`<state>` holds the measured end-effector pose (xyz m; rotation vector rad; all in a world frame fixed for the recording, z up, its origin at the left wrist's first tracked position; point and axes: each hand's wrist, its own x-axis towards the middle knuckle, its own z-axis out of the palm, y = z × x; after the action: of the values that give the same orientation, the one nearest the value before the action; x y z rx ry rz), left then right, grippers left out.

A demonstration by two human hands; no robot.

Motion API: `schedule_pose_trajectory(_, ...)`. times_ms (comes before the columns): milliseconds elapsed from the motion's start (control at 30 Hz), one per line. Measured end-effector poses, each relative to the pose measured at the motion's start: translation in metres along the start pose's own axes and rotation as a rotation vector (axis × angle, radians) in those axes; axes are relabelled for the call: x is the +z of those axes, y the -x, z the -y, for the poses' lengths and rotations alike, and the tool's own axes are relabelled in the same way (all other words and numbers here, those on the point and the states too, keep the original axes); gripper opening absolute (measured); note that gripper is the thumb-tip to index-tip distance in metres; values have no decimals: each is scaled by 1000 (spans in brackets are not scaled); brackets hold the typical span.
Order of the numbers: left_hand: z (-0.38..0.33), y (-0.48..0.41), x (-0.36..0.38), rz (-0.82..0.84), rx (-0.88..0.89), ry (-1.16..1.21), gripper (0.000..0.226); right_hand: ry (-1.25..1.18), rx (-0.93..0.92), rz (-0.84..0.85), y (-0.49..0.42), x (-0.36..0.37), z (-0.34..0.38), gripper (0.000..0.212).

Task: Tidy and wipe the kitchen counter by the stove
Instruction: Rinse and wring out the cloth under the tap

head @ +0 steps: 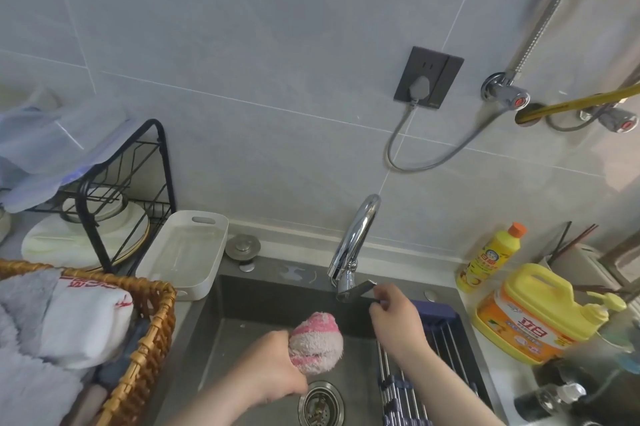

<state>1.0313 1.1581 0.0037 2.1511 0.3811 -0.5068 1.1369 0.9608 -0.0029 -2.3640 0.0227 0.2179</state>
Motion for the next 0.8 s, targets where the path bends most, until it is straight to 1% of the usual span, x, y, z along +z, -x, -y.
schedule_pose_trajectory(100,3,0,0,-11,15,137,29,31,39,14,-14,-1,7,30)
schedule_pose_trajectory(167,2,5,1,7,56,307,33,-48,49,62,-4,1,13,23)
schedule_pose_trajectory(200,2,9,2,21,76,394,37,-152,50,136,8,4,15,22)
schedule_pose_trajectory(267,-2,16,6,89,77,601,49,-458,78,364,38,6,19,36)
schedule_pose_trajectory(300,-5,18,9,136,64,725,50,-597,94,455,53,5,20,38)
schedule_pose_trajectory(333,-8,21,13,155,45,808,42,-695,97,494,65,2,18,38)
schedule_pose_trajectory(367,-12,24,16,165,39,863,30,-749,97,486,73,-3,15,43)
schedule_pose_trajectory(400,-15,29,19,169,37,877,24,-795,96,465,80,-9,12,52)
schedule_pose_trajectory(433,-19,34,22,169,45,880,22,-812,92,445,86,-15,9,60)
schedule_pose_trajectory(467,-23,39,24,167,74,843,20,-825,79,448,91,-21,6,61)
schedule_pose_trajectory(500,-27,44,25,161,110,788,26,-821,58,454,96,-27,2,56)
schedule_pose_trajectory(567,-34,53,28,126,205,628,49,-795,22,426,109,-39,-1,47)
schedule_pose_trajectory(600,-38,59,31,78,244,545,52,-784,17,398,116,-45,-2,47)
schedule_pose_trajectory(667,-46,70,35,15,311,431,53,-749,8,347,129,-58,-7,47)
schedule_pose_trajectory(700,-51,77,35,16,343,410,53,-725,-15,334,135,-67,-10,47)
schedule_pose_trajectory(733,-59,86,35,53,371,411,52,-703,-47,339,145,-78,-14,46)
schedule_pose_trajectory(800,-69,98,25,152,361,491,41,-642,-104,394,155,-94,-20,46)
